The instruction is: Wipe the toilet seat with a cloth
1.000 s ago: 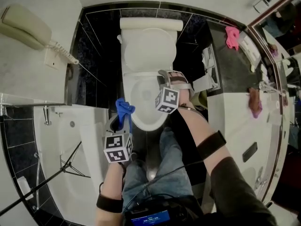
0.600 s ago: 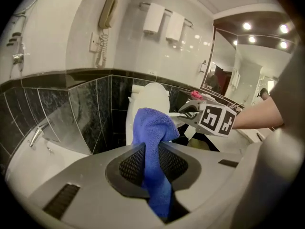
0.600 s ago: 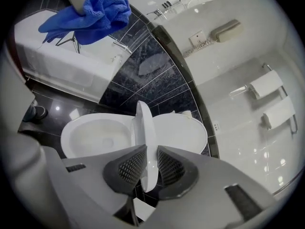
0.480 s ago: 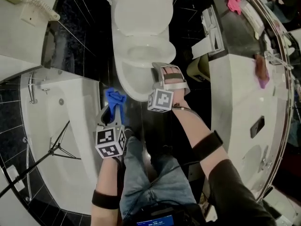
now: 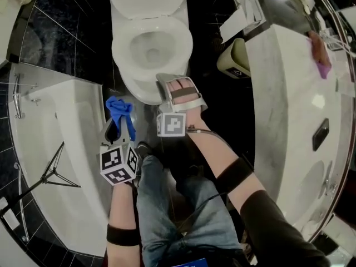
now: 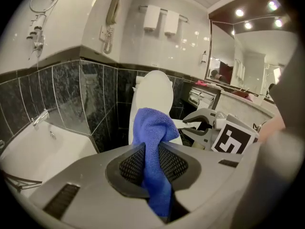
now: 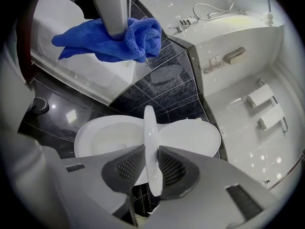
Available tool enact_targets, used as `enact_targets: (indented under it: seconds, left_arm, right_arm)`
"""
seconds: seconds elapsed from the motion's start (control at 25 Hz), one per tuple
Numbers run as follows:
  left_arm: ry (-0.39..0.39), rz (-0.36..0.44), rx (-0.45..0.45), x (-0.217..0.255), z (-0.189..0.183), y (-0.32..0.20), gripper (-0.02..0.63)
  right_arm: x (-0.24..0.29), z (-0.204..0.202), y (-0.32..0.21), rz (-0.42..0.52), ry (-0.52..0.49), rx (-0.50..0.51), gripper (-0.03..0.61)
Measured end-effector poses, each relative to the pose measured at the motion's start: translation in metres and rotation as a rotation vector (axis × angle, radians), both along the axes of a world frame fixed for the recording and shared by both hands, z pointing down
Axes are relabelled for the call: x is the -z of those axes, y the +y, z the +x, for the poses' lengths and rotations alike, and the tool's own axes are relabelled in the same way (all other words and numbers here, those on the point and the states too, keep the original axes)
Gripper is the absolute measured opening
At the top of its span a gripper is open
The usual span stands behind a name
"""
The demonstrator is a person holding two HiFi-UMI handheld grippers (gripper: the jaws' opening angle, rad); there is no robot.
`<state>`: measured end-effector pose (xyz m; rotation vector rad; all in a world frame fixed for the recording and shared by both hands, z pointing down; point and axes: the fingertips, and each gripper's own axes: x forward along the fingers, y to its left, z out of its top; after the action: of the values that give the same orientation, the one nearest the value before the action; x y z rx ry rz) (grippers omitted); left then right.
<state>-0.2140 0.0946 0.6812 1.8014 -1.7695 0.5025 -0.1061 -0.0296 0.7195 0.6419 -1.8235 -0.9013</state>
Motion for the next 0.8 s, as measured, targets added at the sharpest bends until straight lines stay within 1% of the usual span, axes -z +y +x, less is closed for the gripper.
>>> enact_targets:
  seconds: [0.2,0.28,0.44,0.64,0.8]
  left_arm:
    - [-0.019,0.005,-0.017,-0.038,0.011,0.011,0.071]
    - [-0.022,0.008,-0.017,-0.053,0.011,0.011,0.069]
    - [-0.023,0.014,-0.019,-0.080,0.008,0.011,0.071]
    - [-0.022,0.008,-0.016,-0.112,0.003,0.013,0.071]
    - [-0.021,-0.001,-0.007,-0.127,-0.001,0.016,0.071]
  right_arm:
    - [-0.056,0.006,0.029,-0.017,0.009,0.015,0.114]
    - [-0.076,0.007,0.036,-0.011,0.017,0.024,0.115]
    - [-0.118,0.009,0.048,-0.033,0.040,0.030,0.124]
    - [-0.154,0.010,0.055,-0.042,0.041,0.033,0.126]
    - [-0.167,0.010,0.057,-0.037,0.039,0.034,0.129]
